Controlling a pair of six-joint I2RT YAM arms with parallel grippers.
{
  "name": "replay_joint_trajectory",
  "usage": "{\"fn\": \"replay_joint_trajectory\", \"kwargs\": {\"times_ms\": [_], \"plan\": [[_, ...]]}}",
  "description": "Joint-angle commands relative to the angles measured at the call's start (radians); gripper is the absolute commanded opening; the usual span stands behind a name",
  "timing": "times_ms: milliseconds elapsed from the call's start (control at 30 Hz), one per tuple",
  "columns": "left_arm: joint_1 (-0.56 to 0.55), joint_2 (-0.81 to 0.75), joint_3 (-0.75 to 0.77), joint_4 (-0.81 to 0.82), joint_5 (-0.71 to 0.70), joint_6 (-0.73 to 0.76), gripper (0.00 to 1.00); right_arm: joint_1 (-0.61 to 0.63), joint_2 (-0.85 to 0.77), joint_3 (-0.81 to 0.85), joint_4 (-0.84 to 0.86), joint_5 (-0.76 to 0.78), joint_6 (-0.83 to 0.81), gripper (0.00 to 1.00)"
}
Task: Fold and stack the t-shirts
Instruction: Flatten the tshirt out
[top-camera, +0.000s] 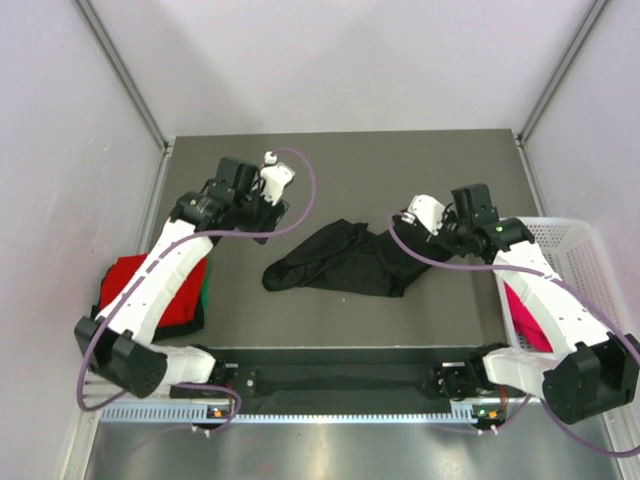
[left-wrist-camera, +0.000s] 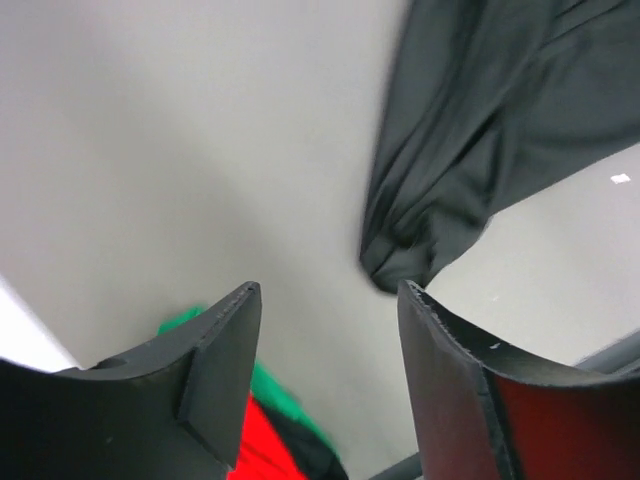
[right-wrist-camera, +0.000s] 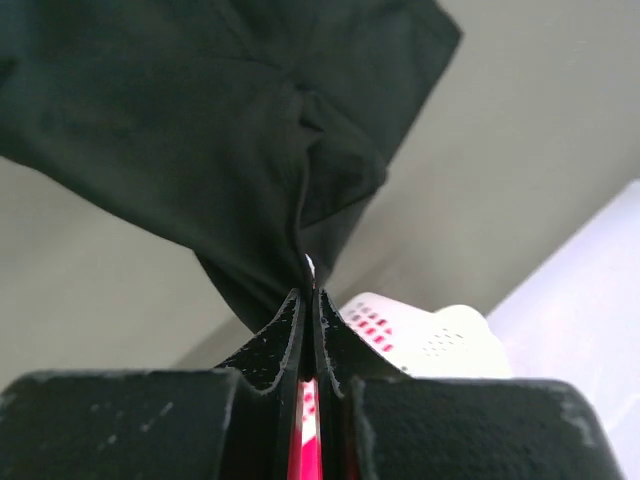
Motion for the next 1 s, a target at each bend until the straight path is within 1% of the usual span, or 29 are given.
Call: {"fn": "replay_joint_trajectory", "kwargs": {"times_ms": [0, 33, 67, 100, 167, 200, 233, 267, 300, 367, 400, 467, 500, 567, 667, 800, 967], "plan": [[-0.005, 0.192, 0.137, 0.045, 0.161, 0.027, 0.61, -0.011, 0.008, 0.004, -0.004, -0.06, 0.057, 0.0], [-0.011, 0.235, 0.162, 0.045, 0.23, 0.02, 0.59, -0.01, 0.014, 0.0, -0.007, -0.077, 0.071, 0.0], [-0.018, 0.278, 0.203, 0.063, 0.254, 0.011, 0.58, -0.011, 0.025, -0.003, -0.015, -0.086, 0.08, 0.0], [-0.043, 0.354, 0.222, 0.084, 0.261, -0.002, 0.58, -0.011, 0.028, -0.011, -0.012, -0.092, 0.096, 0.0], [-0.074, 0.436, 0.265, 0.121, 0.248, 0.006, 0.59, -0.011, 0.028, -0.04, -0.002, -0.092, 0.108, 0.0], [-0.089, 0.478, 0.326, 0.123, 0.232, 0.009, 0.59, -0.01, 0.028, -0.048, 0.008, -0.091, 0.119, 0.0], [-0.121, 0.563, 0.363, 0.117, 0.226, 0.011, 0.59, -0.01, 0.027, -0.065, 0.014, -0.089, 0.125, 0.0], [-0.137, 0.606, 0.442, 0.104, 0.222, 0.014, 0.58, -0.011, 0.021, -0.072, 0.019, -0.088, 0.131, 0.0], [-0.159, 0.684, 0.479, 0.086, 0.217, 0.011, 0.58, -0.011, 0.01, -0.08, 0.028, -0.091, 0.139, 0.0], [-0.18, 0.751, 0.579, 0.074, 0.202, 0.012, 0.58, -0.011, -0.001, -0.103, 0.041, -0.097, 0.148, 0.0], [-0.195, 0.807, 0.608, 0.065, 0.192, 0.014, 0.58, -0.011, -0.006, -0.111, 0.042, -0.1, 0.151, 0.0], [-0.204, 0.861, 0.661, 0.055, 0.177, 0.014, 0.59, -0.01, -0.01, -0.129, 0.048, -0.102, 0.153, 0.0], [-0.21, 0.913, 0.714, 0.046, 0.168, 0.008, 0.59, -0.011, -0.012, -0.134, 0.05, -0.1, 0.153, 0.0], [-0.212, 0.955, 0.775, 0.023, 0.169, 0.0, 0.6, -0.01, -0.018, -0.149, 0.056, -0.103, 0.154, 0.0], [-0.213, 1.007, 0.809, 0.018, 0.185, -0.014, 0.6, -0.011, -0.03, -0.167, 0.064, -0.106, 0.153, 0.0], [-0.227, 1.061, 0.84, 0.0, 0.195, -0.016, 0.6, -0.013, -0.027, -0.195, 0.087, -0.1, 0.142, 0.0], [-0.247, 1.082, 0.856, -0.003, 0.194, -0.023, 0.61, -0.019, -0.018, -0.203, 0.097, -0.103, 0.142, 0.0]]}}
